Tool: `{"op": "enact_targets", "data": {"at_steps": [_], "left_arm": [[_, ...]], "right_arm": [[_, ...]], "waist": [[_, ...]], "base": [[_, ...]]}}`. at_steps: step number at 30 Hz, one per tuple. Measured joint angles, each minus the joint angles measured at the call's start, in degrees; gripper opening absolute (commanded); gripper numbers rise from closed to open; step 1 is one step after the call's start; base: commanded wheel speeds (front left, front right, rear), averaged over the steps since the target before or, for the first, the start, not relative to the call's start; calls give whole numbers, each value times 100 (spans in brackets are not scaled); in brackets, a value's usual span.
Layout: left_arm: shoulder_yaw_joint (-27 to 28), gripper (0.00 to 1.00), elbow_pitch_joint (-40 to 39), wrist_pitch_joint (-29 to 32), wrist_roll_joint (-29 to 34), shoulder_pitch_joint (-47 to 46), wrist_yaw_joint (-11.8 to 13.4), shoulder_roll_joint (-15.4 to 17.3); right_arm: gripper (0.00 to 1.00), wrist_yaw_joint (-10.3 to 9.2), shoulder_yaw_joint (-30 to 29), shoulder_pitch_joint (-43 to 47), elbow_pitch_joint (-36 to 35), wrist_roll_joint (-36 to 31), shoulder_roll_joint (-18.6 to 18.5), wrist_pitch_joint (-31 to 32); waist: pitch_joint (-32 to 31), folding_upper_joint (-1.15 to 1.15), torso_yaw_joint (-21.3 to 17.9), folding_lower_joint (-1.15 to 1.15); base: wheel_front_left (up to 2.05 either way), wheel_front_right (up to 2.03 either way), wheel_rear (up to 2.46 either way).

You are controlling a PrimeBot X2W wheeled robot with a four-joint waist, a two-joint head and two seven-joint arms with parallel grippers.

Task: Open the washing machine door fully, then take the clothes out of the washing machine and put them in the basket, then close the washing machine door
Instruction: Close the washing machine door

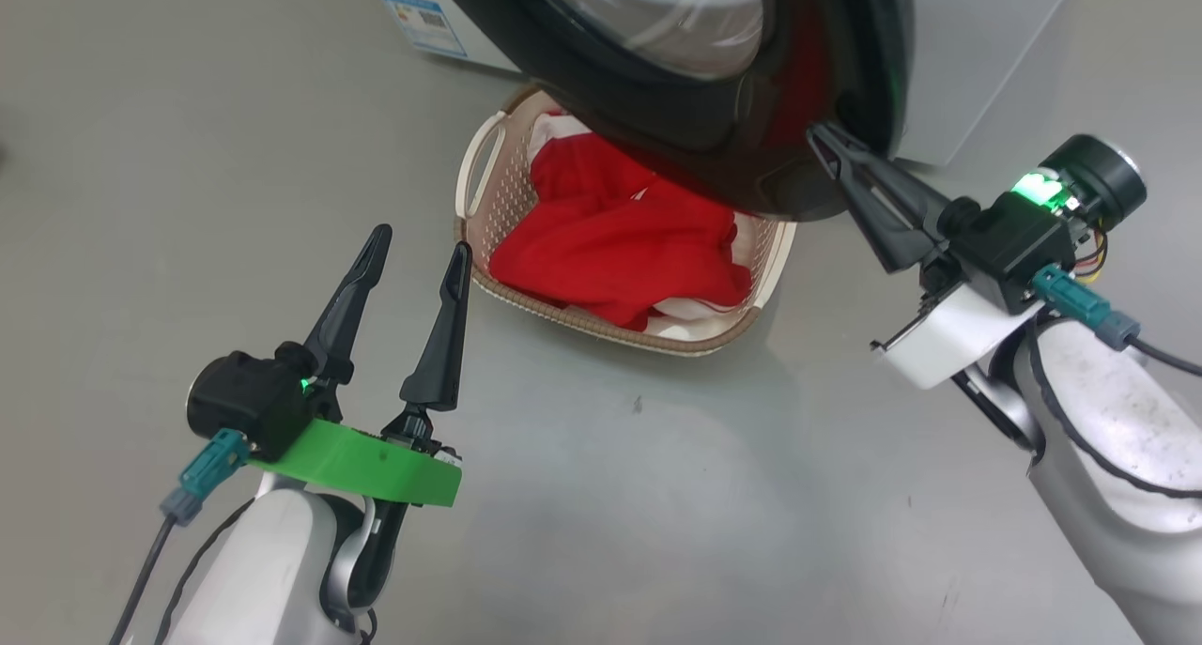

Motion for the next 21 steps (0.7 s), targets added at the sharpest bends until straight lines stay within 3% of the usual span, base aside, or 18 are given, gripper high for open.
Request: {"op": "enact_targets", "data": {"at_steps": [21], "left_arm": [[-109, 100, -138, -4, -37, -334, -1, -241]], "right_arm": [[0, 48, -385, -1374, 452, 363, -524, 143]], "waist": [[907, 0, 214, 0]], "base": [[0, 0, 0]]}}
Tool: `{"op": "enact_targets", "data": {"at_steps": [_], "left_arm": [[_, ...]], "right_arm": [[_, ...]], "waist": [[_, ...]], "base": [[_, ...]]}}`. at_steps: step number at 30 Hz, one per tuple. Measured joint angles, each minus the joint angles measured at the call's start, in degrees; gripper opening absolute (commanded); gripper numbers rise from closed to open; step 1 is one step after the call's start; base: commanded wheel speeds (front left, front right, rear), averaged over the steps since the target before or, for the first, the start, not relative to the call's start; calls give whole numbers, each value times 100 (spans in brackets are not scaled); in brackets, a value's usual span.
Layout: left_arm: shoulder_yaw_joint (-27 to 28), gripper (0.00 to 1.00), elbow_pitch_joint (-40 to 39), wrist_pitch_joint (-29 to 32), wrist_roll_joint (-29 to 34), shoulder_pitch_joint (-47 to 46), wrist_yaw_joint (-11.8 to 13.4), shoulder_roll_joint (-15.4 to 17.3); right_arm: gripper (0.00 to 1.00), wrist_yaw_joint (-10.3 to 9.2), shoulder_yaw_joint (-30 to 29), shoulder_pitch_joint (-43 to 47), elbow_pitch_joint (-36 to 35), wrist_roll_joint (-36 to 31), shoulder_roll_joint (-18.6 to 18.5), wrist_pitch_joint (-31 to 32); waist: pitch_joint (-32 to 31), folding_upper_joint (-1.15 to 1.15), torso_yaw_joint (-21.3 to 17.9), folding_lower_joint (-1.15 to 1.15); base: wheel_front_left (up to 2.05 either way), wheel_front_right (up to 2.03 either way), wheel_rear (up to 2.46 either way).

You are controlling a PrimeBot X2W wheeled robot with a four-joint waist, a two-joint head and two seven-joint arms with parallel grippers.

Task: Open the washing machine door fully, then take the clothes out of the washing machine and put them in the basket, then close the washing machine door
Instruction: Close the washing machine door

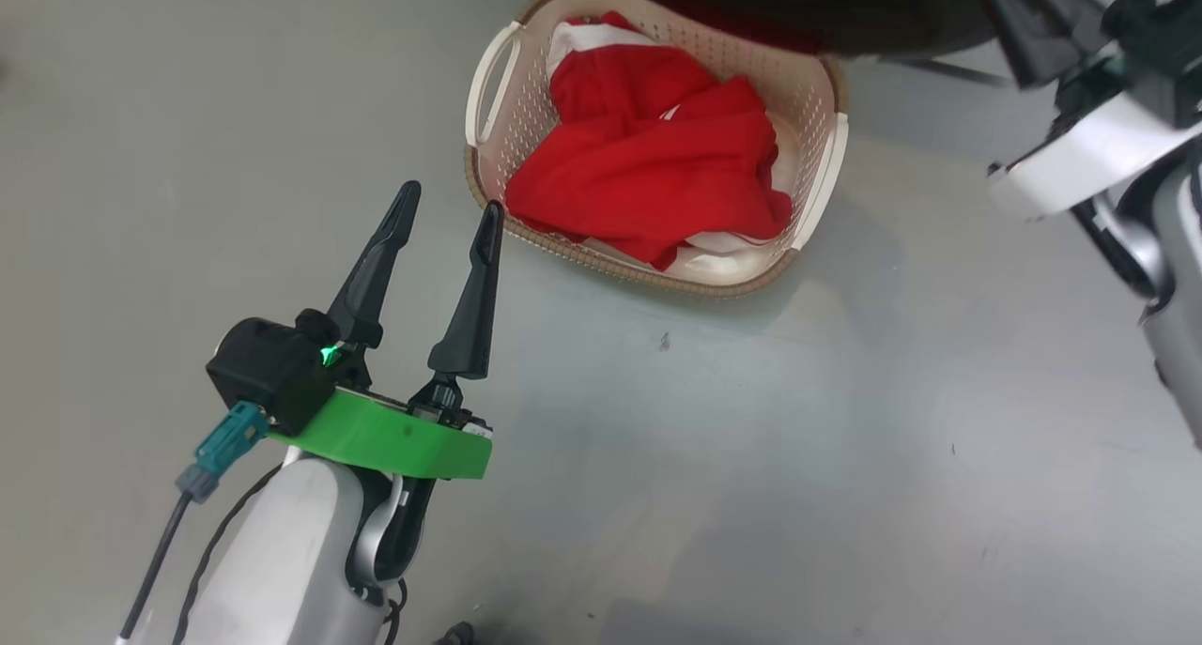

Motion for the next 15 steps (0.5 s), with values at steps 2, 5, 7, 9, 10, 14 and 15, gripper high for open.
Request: {"op": "enact_targets", "data": {"at_steps": [2, 5, 7, 9, 10, 14, 15], "left_arm": [[-30, 100, -2, 0, 0, -12, 0, -23], [-63, 100, -15, 0, -11, -55, 0, -33], [-54, 100, -27, 0, -15, -139, 0, -45], [-33, 100, -44, 0, -18, -211, 0, -56], [-25, 100, -48, 0, -19, -236, 0, -59], [-56, 100, -46, 0, -25, -294, 0, -74], [-78, 100, -44, 0, -26, -321, 0, -80]], "right_arm": [[0, 1, -63, -185, 26, 27, -41, 56], [0, 1, -209, -453, 71, 160, -74, 104], [0, 1, -280, -641, 119, 191, -134, 123], [0, 1, -302, -845, 158, 191, -235, 174], [0, 1, -304, -949, 179, 191, -283, 186], [0, 1, -299, -1311, 242, 192, -401, 257], [0, 1, -293, -1376, 258, 191, -424, 258]], "waist": [[99, 0, 4, 0], [254, 0, 13, 0], [359, 0, 22, 0], [461, 0, 33, 0], [509, 0, 40, 0], [688, 0, 75, 0], [726, 0, 85, 0]], "base": [[0, 0, 0], [0, 0, 0], [0, 0, 0], [0, 0, 0], [0, 0, 0], [0, 0, 0], [0, 0, 0]]}}
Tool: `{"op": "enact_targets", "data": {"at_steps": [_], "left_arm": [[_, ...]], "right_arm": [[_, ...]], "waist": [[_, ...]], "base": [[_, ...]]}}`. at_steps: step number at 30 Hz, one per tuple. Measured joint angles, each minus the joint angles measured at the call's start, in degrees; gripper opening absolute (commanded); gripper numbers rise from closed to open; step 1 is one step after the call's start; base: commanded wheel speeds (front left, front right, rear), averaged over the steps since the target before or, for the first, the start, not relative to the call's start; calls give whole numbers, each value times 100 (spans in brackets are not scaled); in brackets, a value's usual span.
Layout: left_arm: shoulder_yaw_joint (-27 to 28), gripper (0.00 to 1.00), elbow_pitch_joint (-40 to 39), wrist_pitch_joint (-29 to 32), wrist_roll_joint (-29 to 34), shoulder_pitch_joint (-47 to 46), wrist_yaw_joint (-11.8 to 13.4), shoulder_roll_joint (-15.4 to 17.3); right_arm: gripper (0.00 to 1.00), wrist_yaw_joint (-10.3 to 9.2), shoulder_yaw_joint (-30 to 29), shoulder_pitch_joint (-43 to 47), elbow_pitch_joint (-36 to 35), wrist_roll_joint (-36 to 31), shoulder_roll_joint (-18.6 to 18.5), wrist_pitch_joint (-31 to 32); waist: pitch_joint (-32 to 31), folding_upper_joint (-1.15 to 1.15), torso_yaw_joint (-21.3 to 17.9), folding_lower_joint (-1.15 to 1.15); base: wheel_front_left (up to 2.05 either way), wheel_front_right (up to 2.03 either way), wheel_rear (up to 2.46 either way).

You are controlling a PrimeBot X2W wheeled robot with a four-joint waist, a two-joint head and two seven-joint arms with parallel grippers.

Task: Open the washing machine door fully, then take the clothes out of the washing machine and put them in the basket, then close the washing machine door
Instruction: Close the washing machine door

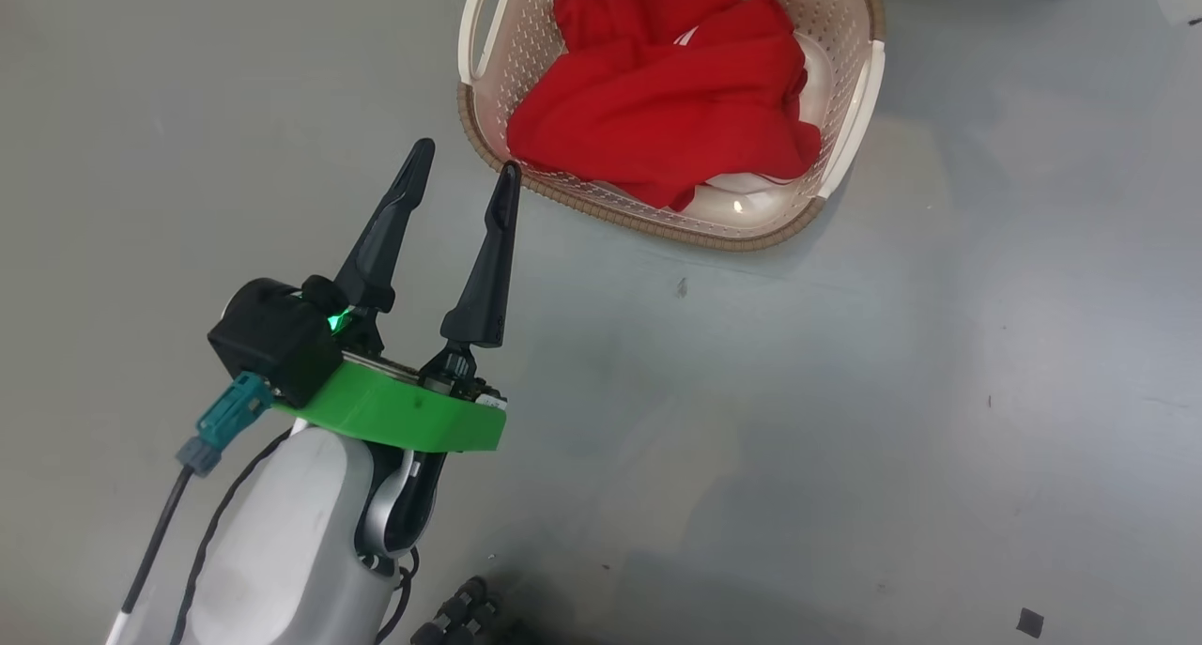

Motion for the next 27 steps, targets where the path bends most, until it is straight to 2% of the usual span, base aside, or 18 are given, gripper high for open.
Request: {"op": "enact_targets", "data": {"at_steps": [9, 27], "left_arm": [[-63, 100, 32, 0, -99, -110, 0, -43], [-57, 100, 281, 0, -98, -171, 0, -75]], "right_arm": [[0, 65, 90, -384, 270, 0, -91, 0], [0, 119, 222, -522, 981, 11, 91, -396]], "waist": [[182, 0, 113, 0], [46, 0, 111, 0]], "base": [[0, 0, 0], [0, 0, 0]]}}
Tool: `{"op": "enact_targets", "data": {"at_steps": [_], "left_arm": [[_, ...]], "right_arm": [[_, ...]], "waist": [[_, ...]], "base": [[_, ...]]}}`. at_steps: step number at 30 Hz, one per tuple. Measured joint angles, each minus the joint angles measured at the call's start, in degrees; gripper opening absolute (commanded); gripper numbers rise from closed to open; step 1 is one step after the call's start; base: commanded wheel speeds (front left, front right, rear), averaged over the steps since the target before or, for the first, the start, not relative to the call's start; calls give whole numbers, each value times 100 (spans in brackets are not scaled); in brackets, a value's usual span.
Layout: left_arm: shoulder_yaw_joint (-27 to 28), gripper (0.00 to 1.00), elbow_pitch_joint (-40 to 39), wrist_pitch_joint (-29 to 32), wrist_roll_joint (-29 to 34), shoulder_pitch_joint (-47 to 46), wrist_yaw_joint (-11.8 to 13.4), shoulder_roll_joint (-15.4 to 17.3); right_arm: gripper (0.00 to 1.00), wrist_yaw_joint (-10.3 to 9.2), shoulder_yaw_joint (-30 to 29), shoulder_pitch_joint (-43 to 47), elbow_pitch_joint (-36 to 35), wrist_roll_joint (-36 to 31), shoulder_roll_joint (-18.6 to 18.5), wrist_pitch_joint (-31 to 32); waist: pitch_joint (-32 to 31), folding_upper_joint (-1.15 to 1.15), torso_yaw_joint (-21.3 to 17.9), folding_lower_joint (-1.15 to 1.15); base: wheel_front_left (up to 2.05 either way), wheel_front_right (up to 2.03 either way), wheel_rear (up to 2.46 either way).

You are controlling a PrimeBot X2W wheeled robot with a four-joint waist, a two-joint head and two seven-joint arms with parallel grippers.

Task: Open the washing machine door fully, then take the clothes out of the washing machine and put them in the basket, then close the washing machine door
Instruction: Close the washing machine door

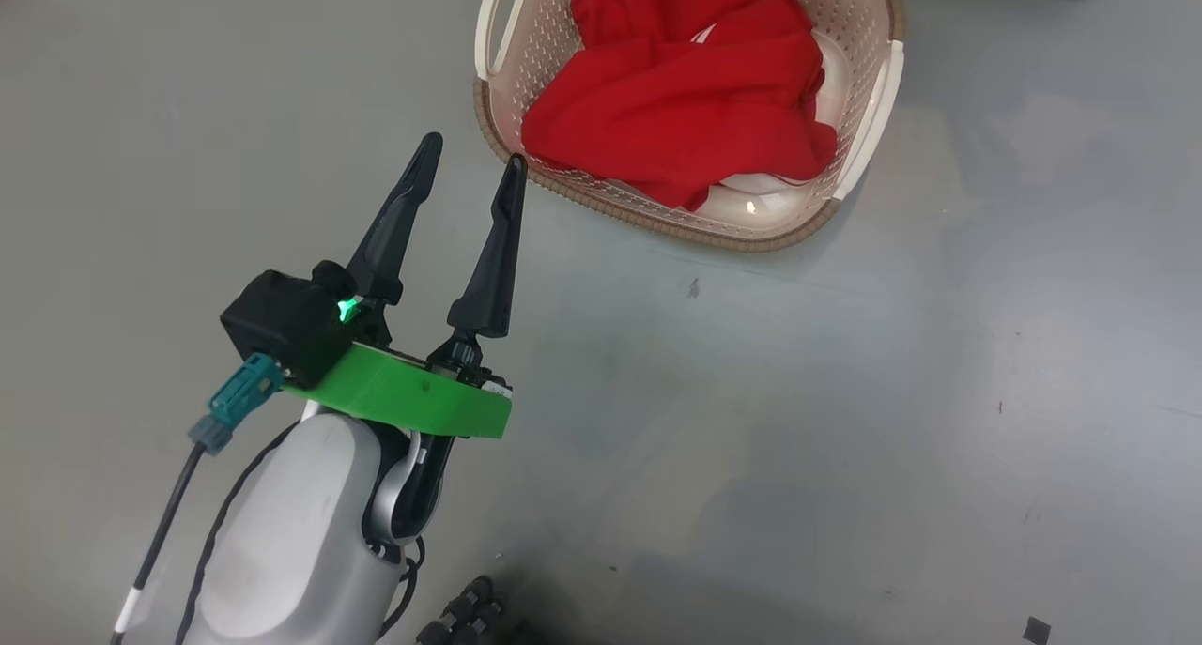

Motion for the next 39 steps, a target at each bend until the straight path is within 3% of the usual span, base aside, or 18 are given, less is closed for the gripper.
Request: {"op": "enact_targets", "data": {"at_steps": [8, 26, 39], "left_arm": [[41, 100, 242, -1, 66, -18, 0, -10], [354, 100, 708, 0, 169, 342, 0, 325], [471, 100, 887, 0, 169, 1026, 0, 449]], "right_arm": [[0, -119, 21, 602, 478, 114, 82, -430], [0, -238, 16, 2359, 536, 345, 851, -571], [0, -719, -459, 3694, -98, 413, 1287, -571]], "waist": [[-389, 0, -73, 0], [-1667, 0, -676, 0], [-2666, 0, -1348, -1]], "base": [[0, 0, 0], [0, 0, 0], [0, 0, 0]]}}
